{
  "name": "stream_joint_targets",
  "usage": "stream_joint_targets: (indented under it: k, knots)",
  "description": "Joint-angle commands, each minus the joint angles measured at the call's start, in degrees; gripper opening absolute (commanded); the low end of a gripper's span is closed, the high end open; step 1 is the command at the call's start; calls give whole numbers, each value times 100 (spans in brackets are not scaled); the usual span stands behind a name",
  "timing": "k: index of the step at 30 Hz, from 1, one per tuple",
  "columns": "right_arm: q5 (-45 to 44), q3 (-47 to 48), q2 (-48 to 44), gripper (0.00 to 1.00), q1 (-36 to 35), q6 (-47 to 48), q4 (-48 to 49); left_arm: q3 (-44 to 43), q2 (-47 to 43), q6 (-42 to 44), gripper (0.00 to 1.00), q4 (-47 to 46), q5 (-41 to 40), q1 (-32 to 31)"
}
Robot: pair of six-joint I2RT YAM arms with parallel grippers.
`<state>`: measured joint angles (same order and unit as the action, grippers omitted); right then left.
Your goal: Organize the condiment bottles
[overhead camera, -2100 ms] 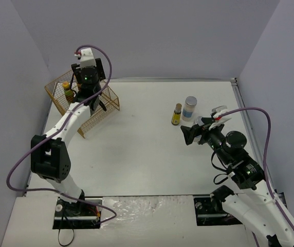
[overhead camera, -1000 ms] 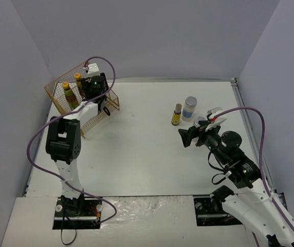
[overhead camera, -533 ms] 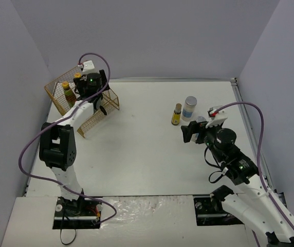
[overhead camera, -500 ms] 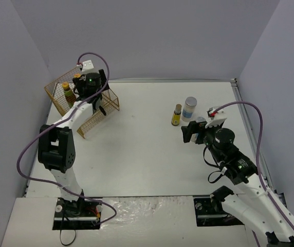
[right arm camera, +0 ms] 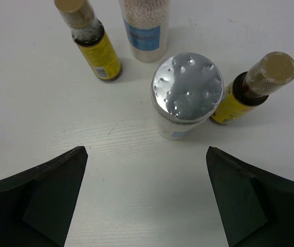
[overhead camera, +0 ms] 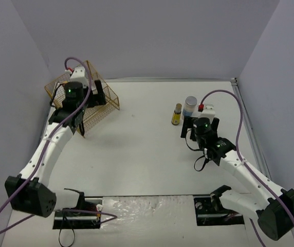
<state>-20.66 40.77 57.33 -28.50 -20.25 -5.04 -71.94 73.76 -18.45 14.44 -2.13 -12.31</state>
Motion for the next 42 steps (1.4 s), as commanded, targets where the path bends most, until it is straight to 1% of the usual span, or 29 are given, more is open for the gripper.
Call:
stream_joint_targets:
  k: [1, 4, 7, 12, 16, 19, 22, 25, 27, 29, 33, 35, 38, 42]
  knots:
    - [-290, 297, 398, 96, 283, -155, 466, 759, -881, 571, 97, 250, 825, -17]
    - [-321, 308, 526, 96, 400, -138, 699, 1366, -1379, 729, 97, 62, 912, -17]
    - [-391, 358, 610, 95, 457, -99, 735, 1738, -1695, 831, 97, -11, 878, -14]
    - [-371, 317, 886, 94, 690, -35, 1000, 1871, -1841, 912, 97, 59, 814, -9]
    - [-126, 247, 1136, 92, 905, 64, 1311, 1911, -1883, 922, 97, 33, 733, -9]
    - [47, 264, 1347, 88, 987, 138, 1519, 1962, -1944, 943, 97, 7, 676, -9]
    - [205, 247, 1435, 81, 1012, 210, 1673, 1982, -1970, 957, 97, -10, 635, -9]
    - [423, 220, 1518, 66, 996, 355, 1857, 1982, -1980, 940, 97, -29, 670, -9]
    - [688, 178, 1552, 51, 940, 461, 2014, 1995, -1980, 919, 97, -41, 720, -9]
    - [823, 159, 1571, 40, 885, 531, 2096, 2000, -1988, 914, 97, -46, 758, -9]
    - [1211, 285, 1764, 20, 127, 692, 2409, 2040, -2053, 915, 97, -144, 847, -9]
    - [1331, 530, 2045, 15, -366, 865, 2520, 2071, -2087, 922, 97, -206, 899, -9]
    - [1804, 1055, 2677, 15, -923, 1069, 2757, 2081, -2115, 950, 97, -219, 901, -7]
    - [2014, 1790, 3580, 15, -1505, 1605, 2842, 2152, -2193, 913, 97, -374, 918, 0]
